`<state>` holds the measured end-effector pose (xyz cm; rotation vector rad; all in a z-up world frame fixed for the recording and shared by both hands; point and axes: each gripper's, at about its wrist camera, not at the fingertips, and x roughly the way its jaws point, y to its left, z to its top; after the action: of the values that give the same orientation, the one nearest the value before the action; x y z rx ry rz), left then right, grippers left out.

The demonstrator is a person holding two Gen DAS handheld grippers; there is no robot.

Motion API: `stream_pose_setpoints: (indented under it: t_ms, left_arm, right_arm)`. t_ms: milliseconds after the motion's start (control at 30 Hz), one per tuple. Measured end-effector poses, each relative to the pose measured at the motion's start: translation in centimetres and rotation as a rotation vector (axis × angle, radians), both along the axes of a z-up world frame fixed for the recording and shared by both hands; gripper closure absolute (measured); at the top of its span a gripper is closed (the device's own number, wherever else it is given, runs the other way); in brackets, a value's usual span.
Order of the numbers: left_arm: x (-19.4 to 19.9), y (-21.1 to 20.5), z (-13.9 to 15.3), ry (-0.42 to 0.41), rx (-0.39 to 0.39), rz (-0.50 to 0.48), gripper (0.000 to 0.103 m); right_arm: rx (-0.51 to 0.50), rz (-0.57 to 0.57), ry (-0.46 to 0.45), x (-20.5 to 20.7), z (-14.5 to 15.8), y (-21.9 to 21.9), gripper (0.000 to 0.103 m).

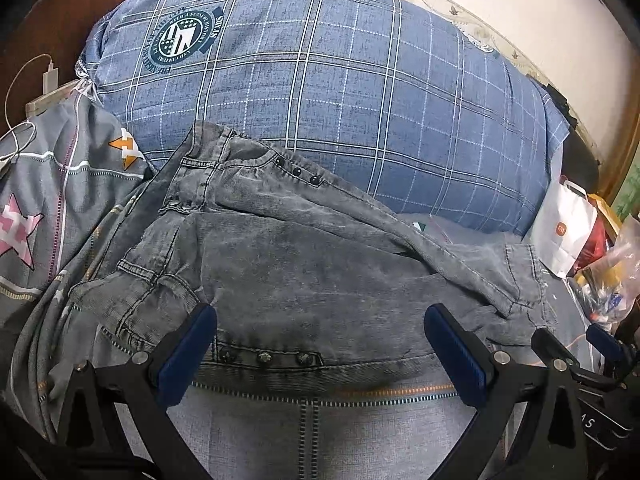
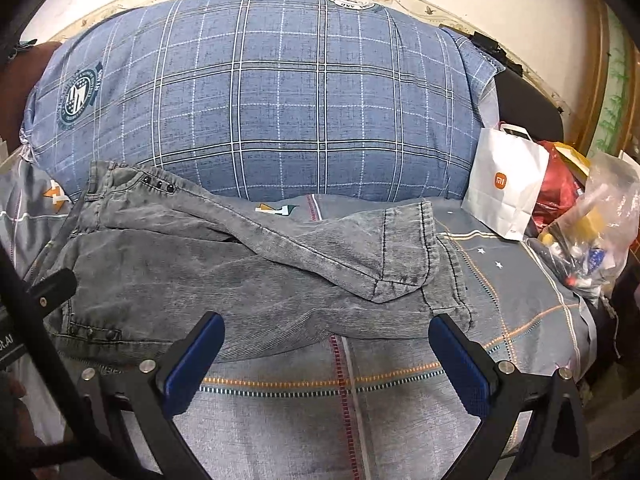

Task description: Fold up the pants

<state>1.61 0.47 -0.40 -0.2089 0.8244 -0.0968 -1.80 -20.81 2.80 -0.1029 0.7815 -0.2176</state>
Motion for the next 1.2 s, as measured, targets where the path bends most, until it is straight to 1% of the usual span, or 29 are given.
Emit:
stream_pose_setpoints:
  t_ms: [33, 100, 267, 400, 533, 667, 767, 933, 1033, 1100, 1133, 1200]
  left_arm:
    - [0.0, 0.0, 0.1, 0.0, -0.004, -0.001, 0.0]
    - [0.0, -0.1, 0.1, -0.011, 0.015, 0.001, 0.0]
    - [0.0, -0.2, 0.1, -0.041, 0.011, -0.001, 0.0]
    - [0.0, -0.6, 0.3, -0.043, 0.017, -0.007, 0.0]
    - [0.5, -0.8, 0.9, -0.046, -0.007, -0.02, 0.0]
    - [1.1, -1.1, 1.5, -0.041, -0.012, -0.027, 0.0]
    - [1.9, -1.7, 1.8, -0.031, -0.005, -0.032, 0.0]
    - [3.8, -2.6, 1.8, -0.008, -0.012, -0.041, 0.0]
    - [5.4, -3.5, 2.2, 0.006, -0.011, -0.047, 0.0]
    - [6.4, -4.2, 2.5, 0.012, -0.006, -0.05, 0.0]
    - [7.4, -4.7, 2.5, 0.034, 0.0, -0.043, 0.0]
    - [8.6, -5.1, 2.4, 0.059, -0.015, -0.042, 0.0]
  right_arm:
    - [0.008, -0.001, 0.0, 0.0, -0.2, 0.0, 0.0]
    - [0.017, -0.005, 0.0, 0.0, -0.1, 0.0, 0.0]
    - [0.035, -0.006, -0.009, -0.1, 0.0, -0.1, 0.0]
    - [0.065, -0.008, -0.009, 0.0, 0.1, -0.6, 0.0]
    - [0.111, 0.001, -0.002, 0.1, 0.0, -1.3, 0.0]
    - [0.176, 0.009, 0.002, 0.4, 0.1, -2.5, 0.0]
    - [0.189, 0.002, 0.002, 0.8, 0.2, -3.1, 0.0]
    - [0.226, 0.018, 0.007, 2.3, 0.9, -4.0, 0.0]
    - [0.247, 0.027, 0.008, 3.9, 1.5, -4.7, 0.0]
    - [0.285, 0.033, 0.02, 5.3, 1.7, -5.3, 0.0]
    - [0.308, 0.033, 0.032, 6.0, 1.7, -5.7, 0.001]
    - [0.347, 0.032, 0.055, 7.5, 1.5, -6.5, 0.003]
